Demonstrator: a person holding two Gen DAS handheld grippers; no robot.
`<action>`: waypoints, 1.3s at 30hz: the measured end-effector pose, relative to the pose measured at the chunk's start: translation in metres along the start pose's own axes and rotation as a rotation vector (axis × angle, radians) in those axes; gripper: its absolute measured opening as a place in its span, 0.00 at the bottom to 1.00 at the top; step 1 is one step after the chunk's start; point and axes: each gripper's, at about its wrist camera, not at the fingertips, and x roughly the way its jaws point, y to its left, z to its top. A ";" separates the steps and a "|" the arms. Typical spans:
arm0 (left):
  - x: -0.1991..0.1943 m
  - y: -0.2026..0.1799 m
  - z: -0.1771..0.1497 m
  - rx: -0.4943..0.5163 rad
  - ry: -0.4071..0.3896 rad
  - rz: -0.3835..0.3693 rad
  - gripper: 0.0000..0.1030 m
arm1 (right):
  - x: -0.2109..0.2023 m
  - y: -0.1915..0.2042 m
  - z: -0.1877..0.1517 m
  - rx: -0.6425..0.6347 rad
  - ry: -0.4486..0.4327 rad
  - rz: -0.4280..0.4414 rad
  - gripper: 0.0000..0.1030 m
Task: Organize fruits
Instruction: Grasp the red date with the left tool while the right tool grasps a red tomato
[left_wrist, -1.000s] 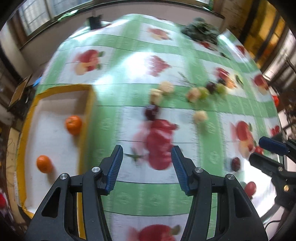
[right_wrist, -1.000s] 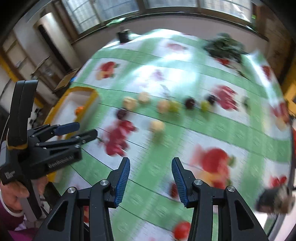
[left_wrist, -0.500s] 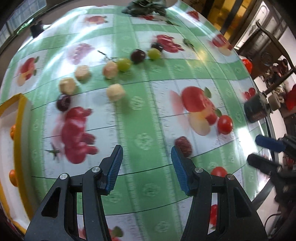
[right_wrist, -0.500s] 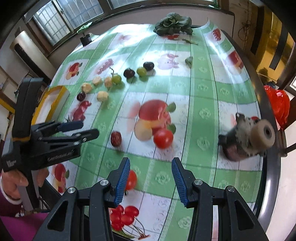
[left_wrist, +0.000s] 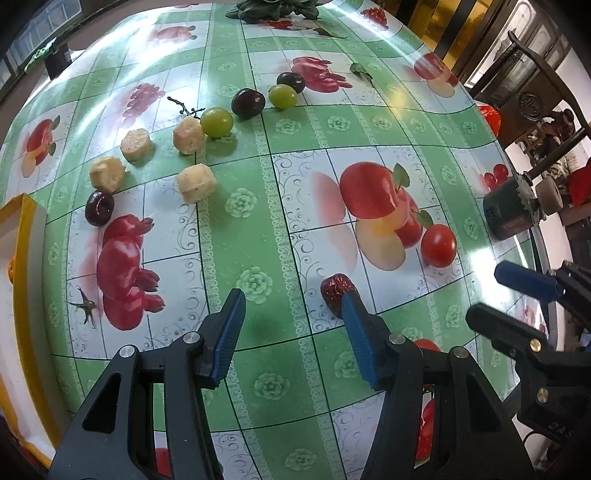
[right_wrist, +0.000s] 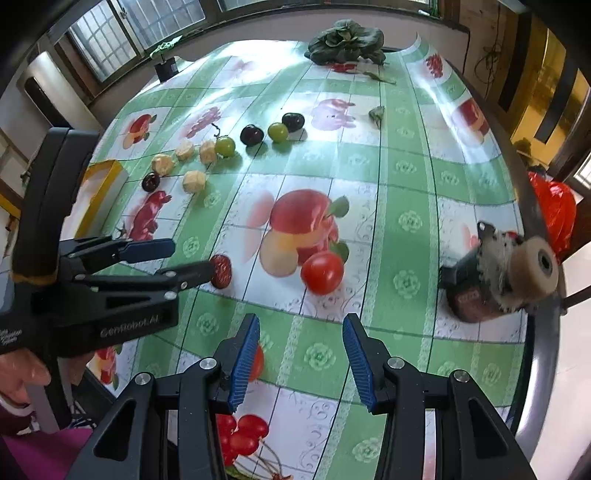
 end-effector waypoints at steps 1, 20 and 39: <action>0.000 0.000 0.000 0.000 -0.001 0.001 0.52 | 0.001 0.001 0.002 -0.008 -0.003 -0.014 0.44; 0.005 -0.007 -0.001 -0.041 0.027 -0.025 0.52 | 0.011 -0.012 0.011 -0.055 0.022 -0.052 0.44; 0.016 -0.009 0.008 -0.066 0.023 -0.054 0.21 | 0.023 -0.026 0.022 -0.028 0.023 0.027 0.44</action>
